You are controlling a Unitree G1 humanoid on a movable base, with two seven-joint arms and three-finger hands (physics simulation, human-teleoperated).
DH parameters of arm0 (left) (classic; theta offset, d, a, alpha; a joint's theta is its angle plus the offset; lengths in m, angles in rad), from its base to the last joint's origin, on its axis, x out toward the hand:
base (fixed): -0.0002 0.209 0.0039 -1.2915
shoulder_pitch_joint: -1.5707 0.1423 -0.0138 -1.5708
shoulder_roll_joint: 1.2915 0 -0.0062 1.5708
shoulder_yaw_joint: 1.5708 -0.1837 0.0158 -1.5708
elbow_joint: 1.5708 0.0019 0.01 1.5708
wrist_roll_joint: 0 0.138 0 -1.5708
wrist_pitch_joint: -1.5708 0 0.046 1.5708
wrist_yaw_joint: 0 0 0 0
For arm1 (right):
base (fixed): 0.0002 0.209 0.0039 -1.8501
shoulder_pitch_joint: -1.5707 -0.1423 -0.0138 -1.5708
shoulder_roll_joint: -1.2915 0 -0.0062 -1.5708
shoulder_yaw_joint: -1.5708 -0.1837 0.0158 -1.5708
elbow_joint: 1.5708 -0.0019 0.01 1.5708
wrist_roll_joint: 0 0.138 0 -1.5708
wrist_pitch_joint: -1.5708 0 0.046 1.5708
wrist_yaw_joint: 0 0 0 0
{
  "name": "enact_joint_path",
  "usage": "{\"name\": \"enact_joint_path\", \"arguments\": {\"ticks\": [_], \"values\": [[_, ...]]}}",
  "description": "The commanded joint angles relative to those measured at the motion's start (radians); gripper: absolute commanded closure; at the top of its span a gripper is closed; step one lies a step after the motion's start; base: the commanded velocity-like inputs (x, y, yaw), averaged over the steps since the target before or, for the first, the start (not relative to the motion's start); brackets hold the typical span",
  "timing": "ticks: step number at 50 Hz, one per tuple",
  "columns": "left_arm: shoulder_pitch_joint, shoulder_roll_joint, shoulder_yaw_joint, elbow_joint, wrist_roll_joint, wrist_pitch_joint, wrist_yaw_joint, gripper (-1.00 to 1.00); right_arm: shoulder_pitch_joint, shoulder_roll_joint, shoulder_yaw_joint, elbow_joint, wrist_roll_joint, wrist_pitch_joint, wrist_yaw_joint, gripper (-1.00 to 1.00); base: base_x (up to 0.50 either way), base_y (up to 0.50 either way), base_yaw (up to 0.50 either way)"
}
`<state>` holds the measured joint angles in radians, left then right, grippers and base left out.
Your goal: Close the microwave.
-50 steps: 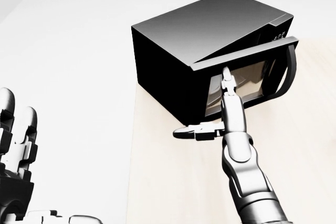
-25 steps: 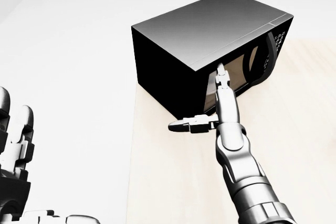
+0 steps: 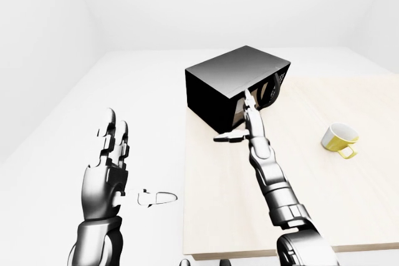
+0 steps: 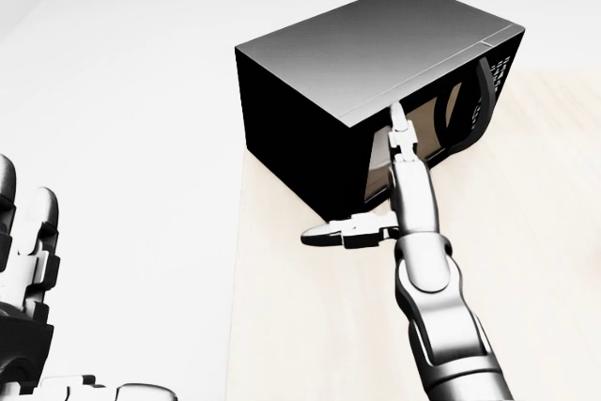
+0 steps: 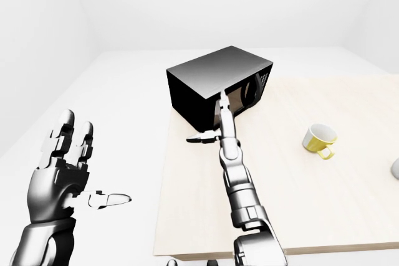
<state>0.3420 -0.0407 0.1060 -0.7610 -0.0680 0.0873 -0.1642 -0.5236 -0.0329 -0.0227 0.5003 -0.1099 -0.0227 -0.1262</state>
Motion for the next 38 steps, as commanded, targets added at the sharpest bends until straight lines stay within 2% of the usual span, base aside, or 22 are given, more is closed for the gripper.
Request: {"name": "enact_joint_path", "arguments": {"ticks": [1, 5, 13, 16, 22, 38], "values": [[0.002, 0.0, 0.0, -0.001, 0.0, 0.0, 0.0, -1.0, 0.303, 0.02, 0.046, -0.542, -0.059, 0.11, 0.074, -1.0, 0.0, 0.0, 0.0], [0.003, 0.0, 0.001, -0.006, -0.001, 0.0, -0.002, -1.0, 0.438, 0.023, 0.059, -0.73, -0.078, 0.11, 0.109, -1.0, 0.0, 0.0, 0.0], [-0.006, 0.0, 0.001, 0.008, 0.004, 0.0, 0.002, -1.0, 0.65, 0.022, 0.051, -0.897, -0.073, 0.11, 0.144, -1.0, 0.0, 0.0, 0.0], [-0.003, 0.0, -0.003, 0.009, 0.007, 0.0, 0.003, -1.0, 0.662, 0.03, 0.062, -0.969, -0.074, 0.11, 0.147, -1.0, 0.0, 0.0, 0.0], [-0.008, 0.002, 0.0, 0.009, 0.004, 0.0, 0.004, -1.0, 0.674, 0.032, 0.095, -0.981, -0.09, 0.11, 0.136, -1.0, 0.0, 0.0, 0.0], [-0.005, 0.003, -0.007, 0.01, 0.011, 0.0, 0.005, -1.0, 0.673, 0.03, 0.097, -0.972, -0.08, 0.11, 0.125, -1.0, 0.0, 0.0, 0.0]]}}
